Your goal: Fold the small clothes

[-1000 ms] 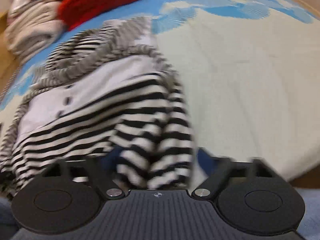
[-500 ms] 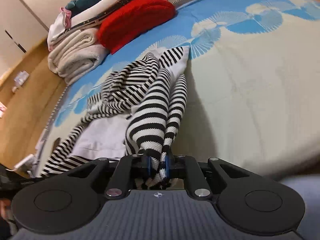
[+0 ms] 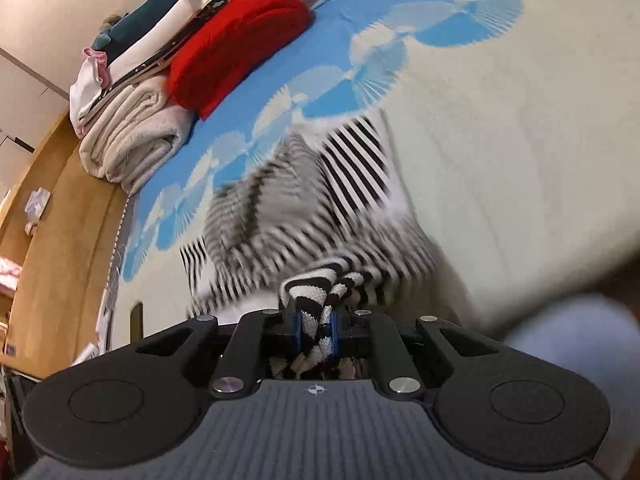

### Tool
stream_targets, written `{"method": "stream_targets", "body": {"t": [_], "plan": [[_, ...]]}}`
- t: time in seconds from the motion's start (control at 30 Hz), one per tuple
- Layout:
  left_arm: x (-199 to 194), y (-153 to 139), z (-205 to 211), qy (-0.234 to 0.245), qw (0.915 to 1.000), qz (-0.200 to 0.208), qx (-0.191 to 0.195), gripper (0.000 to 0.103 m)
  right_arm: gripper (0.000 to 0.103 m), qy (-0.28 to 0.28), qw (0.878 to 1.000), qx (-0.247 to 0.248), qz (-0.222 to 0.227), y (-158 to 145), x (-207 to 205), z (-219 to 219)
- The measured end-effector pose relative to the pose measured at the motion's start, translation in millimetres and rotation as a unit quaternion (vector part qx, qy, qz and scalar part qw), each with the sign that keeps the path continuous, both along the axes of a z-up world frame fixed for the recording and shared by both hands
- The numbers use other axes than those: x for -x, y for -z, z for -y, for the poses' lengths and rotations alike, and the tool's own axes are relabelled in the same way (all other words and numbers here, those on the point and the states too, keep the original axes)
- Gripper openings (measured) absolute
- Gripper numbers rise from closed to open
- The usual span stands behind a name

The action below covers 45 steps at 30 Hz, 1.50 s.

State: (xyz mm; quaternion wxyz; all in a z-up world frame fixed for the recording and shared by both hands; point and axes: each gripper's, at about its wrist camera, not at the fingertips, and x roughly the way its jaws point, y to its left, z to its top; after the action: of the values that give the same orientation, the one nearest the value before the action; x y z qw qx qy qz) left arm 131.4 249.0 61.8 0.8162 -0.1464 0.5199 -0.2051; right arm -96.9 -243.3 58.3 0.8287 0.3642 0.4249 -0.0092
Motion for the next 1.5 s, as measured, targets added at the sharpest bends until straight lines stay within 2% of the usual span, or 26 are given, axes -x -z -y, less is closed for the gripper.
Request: {"method": "stream_targets", "body": {"t": [0.07,0.13,0.2,0.23,0.27,0.3,0.33,0.4,0.47,0.53,0.57,0.63,0.7,0.77,0.87,0.93,0.97,1.0,1.03,1.13,1.2,1.23,1.33,1.4,1.47,1.5], "plan": [[-80,6,13,-0.031,0.9995,-0.004,-0.002,0.013,0.013,0.012,1.000,0.018,-0.013,2,-81,9],[-168,26,26,-0.070,0.9971,-0.006,-0.029,0.043,0.022,0.042,0.998,0.027,-0.034,19,-163,18],[-231,48,20,-0.144,0.9883,-0.031,-0.039,0.043,0.033,0.107,0.993,0.026,-0.048,42,-221,31],[-248,56,14,-0.169,0.9842,-0.044,-0.029,0.057,0.038,0.136,0.989,0.030,-0.044,48,-237,35],[-258,62,8,-0.194,0.9794,-0.050,-0.024,0.068,0.056,0.151,0.987,0.027,-0.037,53,-246,38],[-260,64,2,-0.214,0.9754,-0.046,-0.028,0.086,0.071,0.152,0.988,0.021,-0.024,58,-247,38],[-253,63,-3,-0.223,0.9737,-0.029,-0.036,0.093,0.073,0.148,0.989,0.017,-0.004,61,-242,36],[-232,64,-5,-0.206,0.9770,0.007,-0.055,0.100,0.076,0.124,0.991,0.021,0.039,69,-220,31],[-201,70,-4,-0.188,0.9793,0.021,-0.072,0.101,0.077,0.096,0.992,0.050,0.062,80,-201,26],[-171,81,-6,-0.173,0.9818,0.027,-0.073,0.101,0.077,0.067,0.991,0.103,0.051,90,-191,19],[-161,88,-5,-0.169,0.9825,0.030,-0.074,0.101,0.077,0.046,0.989,0.132,0.040,91,-192,14],[-148,101,0,-0.151,0.9842,0.024,-0.089,0.101,0.077,0.003,0.983,0.176,0.055,88,-189,5],[-141,109,5,-0.109,0.9894,0.023,-0.093,0.101,0.079,-0.018,0.976,0.206,0.064,90,-185,2],[-133,113,7,-0.075,0.9928,0.020,-0.091,0.101,0.079,-0.034,0.977,0.208,0.040,96,-184,3],[-121,118,14,0.007,0.9981,0.003,-0.061,0.101,0.079,-0.067,0.980,0.188,-0.007,109,-180,4],[-113,120,23,0.057,0.9964,0.008,-0.062,0.099,0.077,-0.092,0.979,0.178,-0.032,115,-178,1],[-110,120,28,0.067,0.9947,0.021,-0.076,0.093,0.065,-0.100,0.981,0.166,-0.032,116,-175,-1],[-107,118,33,0.078,0.9920,0.042,-0.090,0.051,0.028,-0.097,0.983,0.154,-0.020,113,-173,-2],[-107,116,36,0.086,0.9901,0.055,-0.096,0.015,0.008,-0.075,0.986,0.149,-0.005,108,-172,-1],[-125,109,18,0.005,0.9975,0.051,-0.049,0.014,0.008,0.017,0.991,0.113,0.066,87,-169,18],[-136,108,6,-0.029,0.9971,0.052,-0.048,0.014,0.008,0.059,0.990,0.104,0.073,85,-174,30],[-139,110,0,-0.039,0.9969,0.047,-0.050,0.014,0.008,0.068,0.990,0.108,0.060,89,-177,36],[-140,124,-3,-0.038,0.9973,0.023,-0.058,0.014,0.008,0.080,0.990,0.110,-0.030,121,-189,48],[-138,128,5,-0.027,0.9961,0.024,-0.081,0.016,0.008,0.066,0.992,0.093,-0.053,137,-193,50],[-133,127,10,-0.020,0.9946,0.039,-0.094,0.030,0.014,0.070,0.992,0.097,-0.040,136,-187,47],[-128,124,9,-0.022,0.9942,0.050,-0.092,0.046,0.020,0.080,0.992,0.094,-0.025,131,-180,48]]}}
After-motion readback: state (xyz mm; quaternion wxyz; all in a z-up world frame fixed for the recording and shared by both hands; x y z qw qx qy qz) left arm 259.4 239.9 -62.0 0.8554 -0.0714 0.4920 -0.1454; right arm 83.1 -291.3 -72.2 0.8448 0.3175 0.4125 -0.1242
